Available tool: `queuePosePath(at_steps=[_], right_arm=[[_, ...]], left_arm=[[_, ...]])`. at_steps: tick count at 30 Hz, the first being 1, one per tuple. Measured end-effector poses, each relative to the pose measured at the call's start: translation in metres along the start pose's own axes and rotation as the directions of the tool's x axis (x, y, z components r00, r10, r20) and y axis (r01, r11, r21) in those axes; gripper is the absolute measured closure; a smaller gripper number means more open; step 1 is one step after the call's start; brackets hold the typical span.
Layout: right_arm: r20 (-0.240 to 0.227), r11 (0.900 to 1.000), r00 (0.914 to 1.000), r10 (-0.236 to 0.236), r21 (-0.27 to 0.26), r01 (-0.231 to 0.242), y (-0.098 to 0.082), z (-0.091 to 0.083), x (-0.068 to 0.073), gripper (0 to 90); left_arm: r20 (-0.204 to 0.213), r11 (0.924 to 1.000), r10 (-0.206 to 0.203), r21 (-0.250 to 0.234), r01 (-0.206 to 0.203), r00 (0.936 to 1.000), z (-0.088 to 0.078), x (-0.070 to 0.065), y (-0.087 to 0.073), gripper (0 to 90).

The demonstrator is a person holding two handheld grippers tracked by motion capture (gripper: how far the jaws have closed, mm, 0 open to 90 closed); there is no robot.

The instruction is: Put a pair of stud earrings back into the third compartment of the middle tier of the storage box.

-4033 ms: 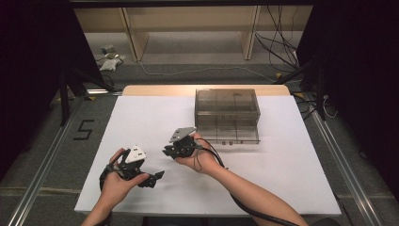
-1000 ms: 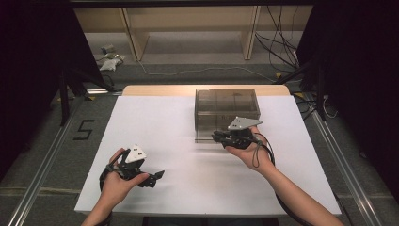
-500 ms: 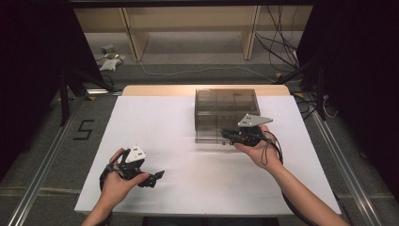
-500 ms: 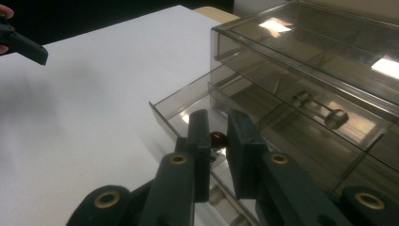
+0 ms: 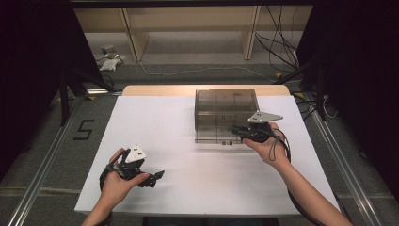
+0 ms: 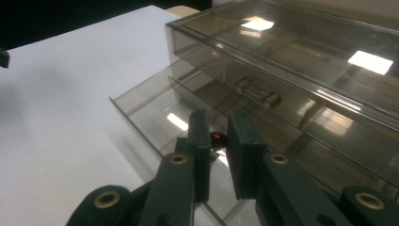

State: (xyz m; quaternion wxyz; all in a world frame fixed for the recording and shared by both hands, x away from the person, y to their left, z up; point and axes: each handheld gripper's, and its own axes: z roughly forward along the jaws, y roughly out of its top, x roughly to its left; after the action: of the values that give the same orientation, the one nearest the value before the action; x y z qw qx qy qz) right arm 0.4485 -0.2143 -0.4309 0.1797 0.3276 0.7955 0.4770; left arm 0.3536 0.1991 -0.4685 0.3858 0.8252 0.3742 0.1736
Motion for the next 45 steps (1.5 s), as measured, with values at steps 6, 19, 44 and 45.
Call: queuePosePath(at_steps=[6, 19, 44, 45], right_arm=[[0.019, 1.000, 0.9998, 0.008, 0.005, -0.008, -0.003, -0.002, -0.007, 80.6], [0.058, 0.999, 0.9981, 0.019, 0.031, -0.021, -0.010, -0.007, -0.019, 80.5], [0.100, 0.995, 0.9949, 0.017, 0.096, -0.027, -0.019, -0.005, -0.031, 74.4], [0.099, 0.995, 0.9949, 0.019, 0.098, -0.028, -0.019, -0.005, -0.031, 72.6]], left_arm=[[0.001, 1.0000, -0.003, -0.002, 0.003, 1.0000, 0.000, 0.000, 0.000, 0.0], [0.001, 1.0000, -0.002, -0.004, 0.002, 1.0000, 0.000, -0.001, 0.000, 0.0], [0.003, 1.0000, -0.003, -0.004, 0.003, 1.0000, 0.001, -0.001, 0.001, 0.0], [0.004, 1.0000, -0.002, -0.004, 0.002, 1.0000, 0.001, -0.001, 0.000, 0.0]])
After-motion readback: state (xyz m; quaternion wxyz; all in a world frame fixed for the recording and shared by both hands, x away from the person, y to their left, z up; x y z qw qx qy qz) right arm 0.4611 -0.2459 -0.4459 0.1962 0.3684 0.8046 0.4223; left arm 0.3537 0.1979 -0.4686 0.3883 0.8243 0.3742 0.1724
